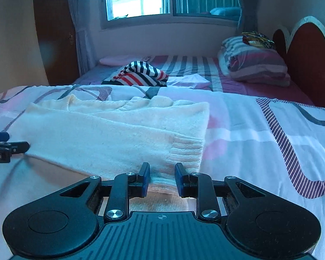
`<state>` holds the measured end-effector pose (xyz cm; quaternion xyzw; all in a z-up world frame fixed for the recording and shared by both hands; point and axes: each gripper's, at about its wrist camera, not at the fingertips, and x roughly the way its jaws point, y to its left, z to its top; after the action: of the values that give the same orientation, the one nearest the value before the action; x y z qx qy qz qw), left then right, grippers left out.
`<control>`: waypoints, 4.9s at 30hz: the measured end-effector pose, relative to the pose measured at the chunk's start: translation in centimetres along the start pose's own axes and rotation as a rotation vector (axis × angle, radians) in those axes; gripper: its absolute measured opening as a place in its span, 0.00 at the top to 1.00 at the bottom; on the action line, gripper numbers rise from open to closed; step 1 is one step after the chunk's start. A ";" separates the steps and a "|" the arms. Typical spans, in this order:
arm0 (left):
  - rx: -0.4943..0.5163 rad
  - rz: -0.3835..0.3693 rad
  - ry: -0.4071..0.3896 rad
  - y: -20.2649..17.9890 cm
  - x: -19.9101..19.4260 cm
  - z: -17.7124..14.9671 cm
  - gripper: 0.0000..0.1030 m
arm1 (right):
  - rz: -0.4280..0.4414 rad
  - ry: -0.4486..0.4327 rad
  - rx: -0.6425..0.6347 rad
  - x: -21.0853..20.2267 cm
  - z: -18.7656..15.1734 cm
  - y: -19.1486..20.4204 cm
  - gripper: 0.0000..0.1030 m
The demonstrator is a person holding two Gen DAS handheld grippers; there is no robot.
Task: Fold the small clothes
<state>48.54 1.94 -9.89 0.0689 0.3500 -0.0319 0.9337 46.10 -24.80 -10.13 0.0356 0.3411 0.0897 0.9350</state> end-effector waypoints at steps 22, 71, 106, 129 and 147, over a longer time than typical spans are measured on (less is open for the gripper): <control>0.002 0.044 0.039 1.9 -6.4 -4.1 0.23 | 0.046 0.033 0.058 -6.0 -1.7 -1.3 0.75; -0.599 -0.493 0.214 12.6 -22.3 -20.5 0.59 | 0.311 0.148 0.723 -27.4 -20.0 -1.8 0.60; -0.616 -0.440 0.099 12.8 -24.2 -22.5 0.97 | 0.312 0.129 0.597 -29.4 -21.8 0.1 0.97; -0.564 -0.418 -0.124 13.7 -13.9 5.0 0.97 | 0.313 -0.191 0.429 -20.3 10.6 -2.6 0.97; -0.522 -0.396 0.057 12.6 8.0 6.9 0.75 | 0.283 0.027 0.545 3.7 9.2 -10.1 0.60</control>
<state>60.43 13.25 -8.66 -0.2412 0.3790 -0.1200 0.8853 56.23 -34.02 -6.67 0.3313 0.3568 0.1247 0.8645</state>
